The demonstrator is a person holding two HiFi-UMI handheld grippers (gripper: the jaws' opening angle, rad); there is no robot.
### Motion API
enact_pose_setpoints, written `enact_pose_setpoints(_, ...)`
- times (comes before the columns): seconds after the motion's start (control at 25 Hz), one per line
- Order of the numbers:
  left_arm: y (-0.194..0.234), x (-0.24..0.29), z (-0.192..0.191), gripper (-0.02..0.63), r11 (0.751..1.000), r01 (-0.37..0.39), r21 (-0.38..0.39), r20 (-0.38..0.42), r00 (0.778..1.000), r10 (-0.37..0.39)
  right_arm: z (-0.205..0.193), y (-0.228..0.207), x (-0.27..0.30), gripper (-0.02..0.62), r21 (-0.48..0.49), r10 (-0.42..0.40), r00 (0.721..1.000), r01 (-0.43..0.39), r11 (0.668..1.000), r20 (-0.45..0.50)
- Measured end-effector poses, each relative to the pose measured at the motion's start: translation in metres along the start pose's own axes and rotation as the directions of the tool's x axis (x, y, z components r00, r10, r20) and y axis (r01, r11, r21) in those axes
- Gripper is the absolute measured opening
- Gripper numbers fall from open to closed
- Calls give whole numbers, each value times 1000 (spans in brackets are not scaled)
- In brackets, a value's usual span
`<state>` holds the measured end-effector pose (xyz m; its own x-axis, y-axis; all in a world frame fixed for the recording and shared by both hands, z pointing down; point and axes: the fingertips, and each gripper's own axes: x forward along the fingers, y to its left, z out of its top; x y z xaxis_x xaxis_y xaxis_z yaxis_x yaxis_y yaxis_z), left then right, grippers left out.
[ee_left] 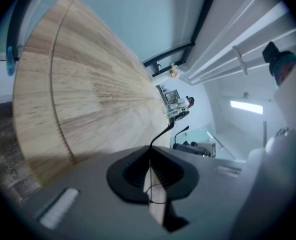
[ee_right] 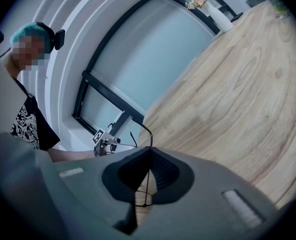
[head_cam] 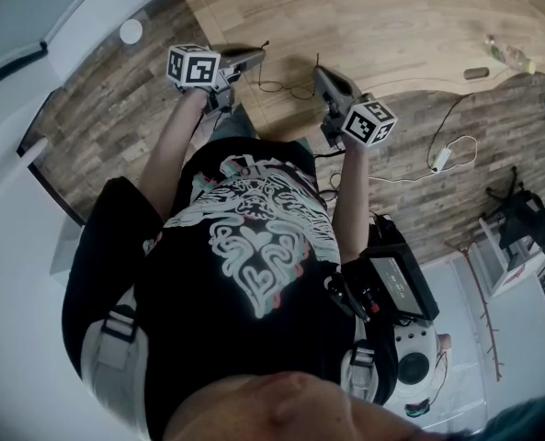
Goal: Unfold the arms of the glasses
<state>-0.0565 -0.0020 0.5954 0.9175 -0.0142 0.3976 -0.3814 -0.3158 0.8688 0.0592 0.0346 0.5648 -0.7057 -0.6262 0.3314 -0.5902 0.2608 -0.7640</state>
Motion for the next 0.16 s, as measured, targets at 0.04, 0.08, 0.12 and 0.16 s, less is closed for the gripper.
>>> enact_pose_setpoints(0.04,0,0,0,-3,1000,0,0,-1,1000,0,0,0,0,0,-2,0,1000,0,1000,-1)
enact_pose_setpoints(0.08,0,0,0,-3,1000,-1,1,-1,1000,1,-1,0,0,0,-4,-1,1000,1,1000,-2)
enact_pose_setpoints(0.12,0,0,0,-3,1000,-1,2,0,1000,1,-1,0,0,0,-6,-1,1000,1,1000,-3)
enact_pose_setpoints(0.16,1,0,0,-3,1000,-1,3,0,1000,1,-1,0,0,0,-9,-1,1000,1,1000,-4)
